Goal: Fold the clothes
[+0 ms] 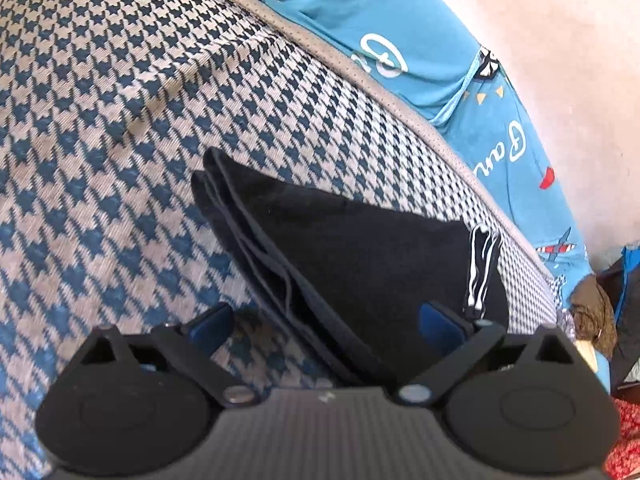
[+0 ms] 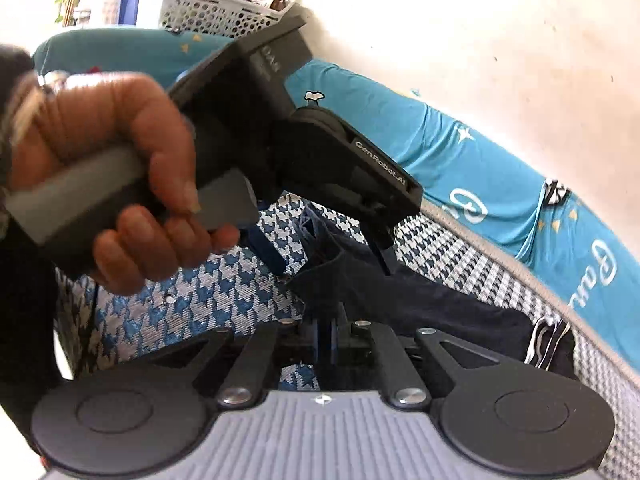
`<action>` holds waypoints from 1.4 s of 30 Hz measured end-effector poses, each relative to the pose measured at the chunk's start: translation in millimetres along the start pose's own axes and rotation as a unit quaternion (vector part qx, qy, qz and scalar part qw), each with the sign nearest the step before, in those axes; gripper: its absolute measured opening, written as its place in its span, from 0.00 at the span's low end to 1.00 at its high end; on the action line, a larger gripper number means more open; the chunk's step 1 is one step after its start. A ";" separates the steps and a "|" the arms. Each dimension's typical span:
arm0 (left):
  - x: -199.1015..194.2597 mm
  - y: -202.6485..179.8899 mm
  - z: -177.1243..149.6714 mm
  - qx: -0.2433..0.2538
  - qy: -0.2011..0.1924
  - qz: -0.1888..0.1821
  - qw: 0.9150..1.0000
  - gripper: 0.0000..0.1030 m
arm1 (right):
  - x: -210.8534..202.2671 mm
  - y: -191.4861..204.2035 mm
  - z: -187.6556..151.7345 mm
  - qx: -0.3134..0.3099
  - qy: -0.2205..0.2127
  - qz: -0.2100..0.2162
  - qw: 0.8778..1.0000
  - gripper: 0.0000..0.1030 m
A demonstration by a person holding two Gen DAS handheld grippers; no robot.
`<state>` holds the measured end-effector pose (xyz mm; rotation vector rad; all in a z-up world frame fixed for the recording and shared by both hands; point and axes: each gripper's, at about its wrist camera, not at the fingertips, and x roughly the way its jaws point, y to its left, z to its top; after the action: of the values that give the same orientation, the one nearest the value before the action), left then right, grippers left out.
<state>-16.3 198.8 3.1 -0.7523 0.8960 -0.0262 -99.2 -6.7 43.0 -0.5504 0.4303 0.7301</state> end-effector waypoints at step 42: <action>109.4 -238.1 -4.9 0.224 -0.103 -0.053 0.968 0.19 | -32.6 -191.2 -52.8 0.193 -0.035 -0.175 0.965 0.05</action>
<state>117.0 -17.2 68.5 -0.3698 0.6186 -0.2333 7.4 -172.9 80.4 -0.2203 0.3838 0.3109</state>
